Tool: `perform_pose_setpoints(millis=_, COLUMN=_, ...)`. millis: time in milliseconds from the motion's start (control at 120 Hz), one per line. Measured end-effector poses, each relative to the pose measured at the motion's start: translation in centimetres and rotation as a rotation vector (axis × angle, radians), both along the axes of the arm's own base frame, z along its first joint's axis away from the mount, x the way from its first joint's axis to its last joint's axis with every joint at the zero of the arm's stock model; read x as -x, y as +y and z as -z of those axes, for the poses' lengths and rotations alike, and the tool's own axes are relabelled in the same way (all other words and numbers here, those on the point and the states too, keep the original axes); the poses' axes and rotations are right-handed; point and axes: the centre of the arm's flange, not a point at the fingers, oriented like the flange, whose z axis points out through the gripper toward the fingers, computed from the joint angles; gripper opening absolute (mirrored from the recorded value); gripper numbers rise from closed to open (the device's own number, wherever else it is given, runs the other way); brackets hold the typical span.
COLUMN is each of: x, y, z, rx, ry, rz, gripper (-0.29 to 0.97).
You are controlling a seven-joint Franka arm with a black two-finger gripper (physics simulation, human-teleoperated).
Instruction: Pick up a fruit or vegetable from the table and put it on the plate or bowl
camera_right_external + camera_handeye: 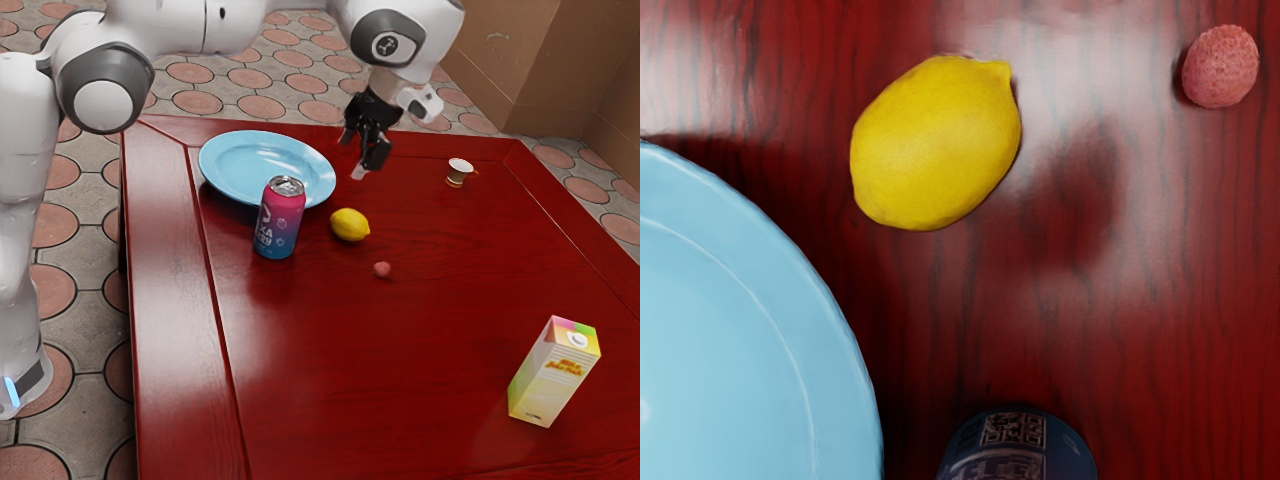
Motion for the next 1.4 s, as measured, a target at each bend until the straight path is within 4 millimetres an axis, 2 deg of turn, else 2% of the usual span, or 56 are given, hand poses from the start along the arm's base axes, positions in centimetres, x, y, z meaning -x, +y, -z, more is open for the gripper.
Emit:
perform_pose_setpoints(millis=183, x=-1.0, y=-0.4, z=-1.2, rx=-0.005, ry=-0.106, rz=0.035, gripper=0.68)
perform_pose_setpoints(millis=400, x=-1.1, y=-1.2, z=-2.3, rx=0.011, ry=-0.168, rz=0.022, gripper=0.68)
perform_pose_setpoints(millis=517, x=-0.9, y=-1.4, z=-2.4, rx=0.015, ry=-0.173, rz=0.004, gripper=0.68)
perform_pose_setpoints(millis=742, x=-1.1, y=-3.5, z=-2.1, rx=0.025, ry=-0.169, rz=0.030, gripper=0.68)
perform_pose_setpoints(millis=850, x=-1.4, y=-4.3, z=-1.1, rx=0.045, ry=-0.156, rz=0.046, gripper=0.68)
perform_pose_setpoints(millis=1017, x=-1.2, y=-5.0, z=3.8, rx=0.094, ry=-0.080, rz=0.051, gripper=0.68)
perform_pose_setpoints(millis=1175, x=-0.6, y=-7.2, z=6.7, rx=0.107, ry=-0.051, rz=0.084, gripper=0.68)
perform_pose_setpoints(millis=1258, x=-0.6, y=-7.1, z=7.3, rx=0.109, ry=-0.054, rz=0.082, gripper=0.68)
perform_pose_setpoints(millis=1400, x=-1.3, y=-5.8, z=8.6, rx=0.111, ry=-0.064, rz=0.065, gripper=0.68)
